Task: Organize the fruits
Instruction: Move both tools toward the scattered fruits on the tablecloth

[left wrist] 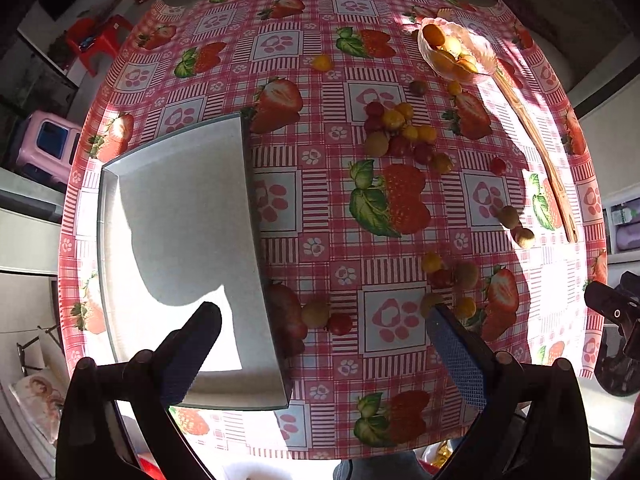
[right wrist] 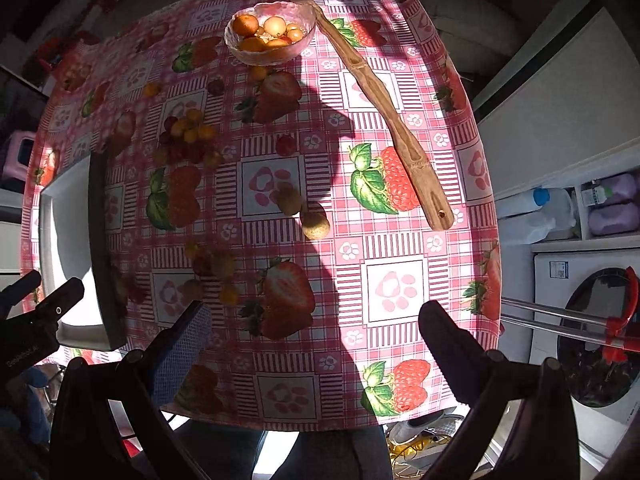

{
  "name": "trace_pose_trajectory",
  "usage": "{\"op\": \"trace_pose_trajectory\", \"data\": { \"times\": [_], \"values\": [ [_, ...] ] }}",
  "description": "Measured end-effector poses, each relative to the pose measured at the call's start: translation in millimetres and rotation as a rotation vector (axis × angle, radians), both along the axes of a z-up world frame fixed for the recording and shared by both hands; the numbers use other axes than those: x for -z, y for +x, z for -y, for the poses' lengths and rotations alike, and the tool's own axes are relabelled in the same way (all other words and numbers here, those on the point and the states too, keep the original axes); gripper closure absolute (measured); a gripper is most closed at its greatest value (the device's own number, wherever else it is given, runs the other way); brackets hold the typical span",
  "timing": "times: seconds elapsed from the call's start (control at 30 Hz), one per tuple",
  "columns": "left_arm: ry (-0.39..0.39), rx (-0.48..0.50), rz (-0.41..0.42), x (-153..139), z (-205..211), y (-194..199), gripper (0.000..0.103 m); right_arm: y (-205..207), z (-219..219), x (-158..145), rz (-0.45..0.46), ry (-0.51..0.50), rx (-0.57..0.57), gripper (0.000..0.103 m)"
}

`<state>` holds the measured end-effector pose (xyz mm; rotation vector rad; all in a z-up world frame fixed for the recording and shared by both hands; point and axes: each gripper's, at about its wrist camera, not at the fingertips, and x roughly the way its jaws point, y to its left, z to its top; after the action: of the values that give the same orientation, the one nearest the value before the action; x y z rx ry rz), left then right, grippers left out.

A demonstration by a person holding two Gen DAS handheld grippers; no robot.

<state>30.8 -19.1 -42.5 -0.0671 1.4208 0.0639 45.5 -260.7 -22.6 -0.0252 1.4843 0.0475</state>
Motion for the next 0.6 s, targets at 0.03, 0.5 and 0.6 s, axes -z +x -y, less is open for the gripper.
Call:
{"op": "trace_pose_trajectory", "data": {
  "times": [0.03, 0.5, 0.6],
  "values": [
    [0.014, 0.005, -0.016, 2.8, 0.1, 0.7, 0.000, 0.9, -0.8, 3.2, -0.002, 0.008, 0.001, 0.000],
    [0.049, -0.020, -0.014, 50.4, -2.0, 60.0, 0.000, 27.3, -0.1, 58.5, -0.058, 0.035, 0.003, 0.000],
    [0.059, -0.009, 0.004, 59.8, 3.2, 78.3, 0.000, 38.3, 1.2, 67.8, -0.061, 0.048, 0.007, 0.000]
  ]
}}
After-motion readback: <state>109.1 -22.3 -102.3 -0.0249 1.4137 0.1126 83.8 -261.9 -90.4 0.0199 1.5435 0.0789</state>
